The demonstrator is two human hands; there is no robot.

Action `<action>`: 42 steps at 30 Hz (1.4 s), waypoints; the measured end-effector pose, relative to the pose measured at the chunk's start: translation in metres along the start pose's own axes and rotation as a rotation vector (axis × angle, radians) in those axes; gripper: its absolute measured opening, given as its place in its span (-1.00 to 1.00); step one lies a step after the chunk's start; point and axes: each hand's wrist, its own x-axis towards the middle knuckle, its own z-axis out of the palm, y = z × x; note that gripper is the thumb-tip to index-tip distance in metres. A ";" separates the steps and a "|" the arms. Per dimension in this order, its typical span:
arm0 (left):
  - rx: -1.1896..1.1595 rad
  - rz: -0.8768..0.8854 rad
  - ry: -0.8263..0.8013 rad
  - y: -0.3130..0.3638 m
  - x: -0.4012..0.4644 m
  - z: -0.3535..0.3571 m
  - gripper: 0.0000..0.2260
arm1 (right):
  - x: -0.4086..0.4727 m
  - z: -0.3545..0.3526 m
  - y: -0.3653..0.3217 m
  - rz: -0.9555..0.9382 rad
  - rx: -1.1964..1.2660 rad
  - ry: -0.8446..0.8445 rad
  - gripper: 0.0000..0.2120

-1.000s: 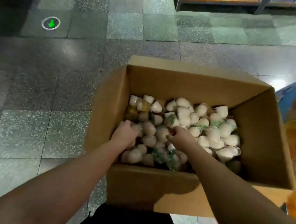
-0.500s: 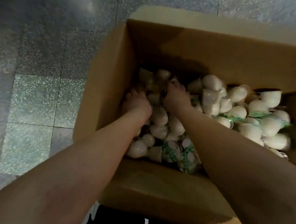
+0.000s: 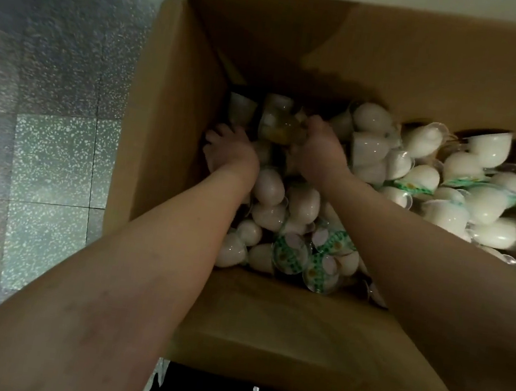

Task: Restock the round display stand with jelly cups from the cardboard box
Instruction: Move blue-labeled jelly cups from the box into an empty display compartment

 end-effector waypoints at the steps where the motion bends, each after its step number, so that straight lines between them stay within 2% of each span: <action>1: -0.032 0.006 -0.013 0.001 -0.001 0.001 -0.47 | -0.008 -0.006 0.005 0.028 0.074 -0.006 -0.62; 5: -0.198 0.009 -0.006 -0.004 -0.009 -0.005 -0.49 | -0.034 -0.028 0.023 0.143 0.192 0.021 -0.63; 10: -0.599 0.106 -0.009 -0.017 -0.043 -0.027 -0.34 | -0.071 -0.049 0.037 0.231 0.406 0.126 -0.51; 13: -0.873 0.228 -0.046 -0.030 -0.085 -0.042 -0.35 | -0.103 -0.059 0.038 0.285 0.536 0.167 -0.45; 17: -1.000 0.432 -0.030 -0.059 -0.150 -0.060 -0.47 | -0.160 -0.073 0.029 0.307 0.758 0.211 -0.44; 21: -1.016 0.609 -0.026 -0.095 -0.212 -0.077 -0.55 | -0.234 -0.089 -0.001 0.256 0.855 0.296 -0.57; 24: -0.958 0.718 0.003 -0.118 -0.257 -0.094 -0.49 | -0.298 -0.100 -0.029 0.208 0.793 0.419 -0.61; 28: -0.996 0.956 0.088 -0.136 -0.316 -0.120 -0.52 | -0.388 -0.119 -0.056 0.154 0.704 0.603 -0.64; 31: -0.948 1.134 0.008 -0.143 -0.366 -0.144 -0.50 | -0.454 -0.137 -0.065 0.131 0.644 0.729 -0.60; 34: -0.858 1.268 0.019 -0.134 -0.419 -0.163 -0.46 | -0.522 -0.153 -0.064 0.134 0.580 0.831 -0.66; 39: -0.660 1.473 0.043 -0.093 -0.519 -0.168 -0.40 | -0.640 -0.169 -0.040 0.223 0.534 0.984 -0.62; 42: -0.640 1.585 -0.027 -0.072 -0.582 -0.150 -0.43 | -0.708 -0.167 -0.016 0.280 0.529 1.080 -0.61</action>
